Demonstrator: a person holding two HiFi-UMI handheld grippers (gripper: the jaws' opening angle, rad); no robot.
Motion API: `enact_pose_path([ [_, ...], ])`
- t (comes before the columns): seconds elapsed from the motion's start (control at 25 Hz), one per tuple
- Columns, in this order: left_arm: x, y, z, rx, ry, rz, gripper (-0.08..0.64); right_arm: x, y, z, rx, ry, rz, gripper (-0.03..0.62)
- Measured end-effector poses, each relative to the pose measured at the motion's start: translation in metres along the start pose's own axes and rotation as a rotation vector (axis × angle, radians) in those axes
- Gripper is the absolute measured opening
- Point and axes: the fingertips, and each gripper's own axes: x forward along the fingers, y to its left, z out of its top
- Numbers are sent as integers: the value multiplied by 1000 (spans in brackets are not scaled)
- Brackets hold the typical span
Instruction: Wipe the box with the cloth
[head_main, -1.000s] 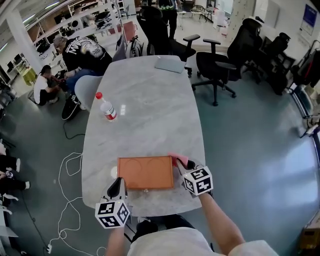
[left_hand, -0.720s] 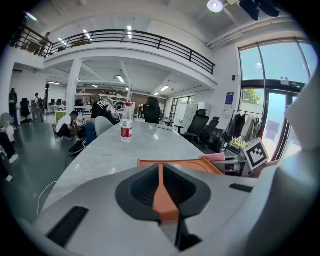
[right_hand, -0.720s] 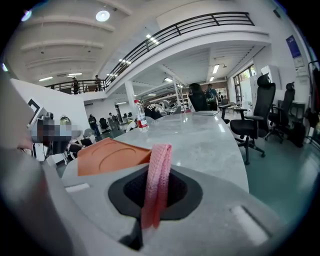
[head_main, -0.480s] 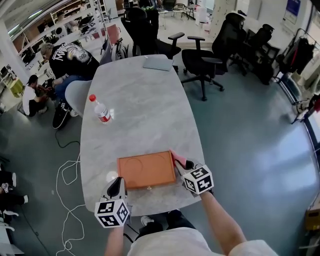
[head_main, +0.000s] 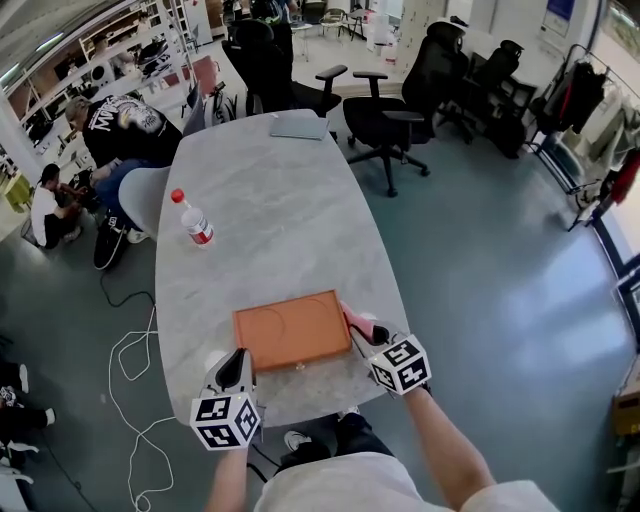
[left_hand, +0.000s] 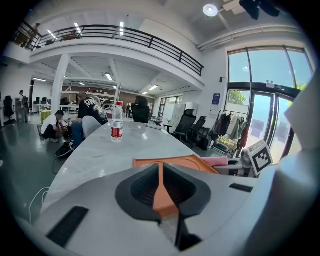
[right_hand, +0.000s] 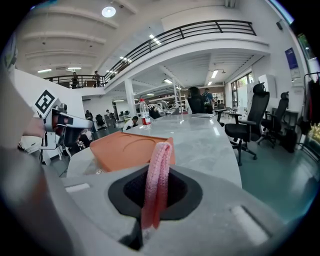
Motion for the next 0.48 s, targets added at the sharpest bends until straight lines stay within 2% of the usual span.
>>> enact_pose_path([
  [0.48,-5,3,-11,14,11,-76,29,-24,29,-26,18,13,-68,14],
])
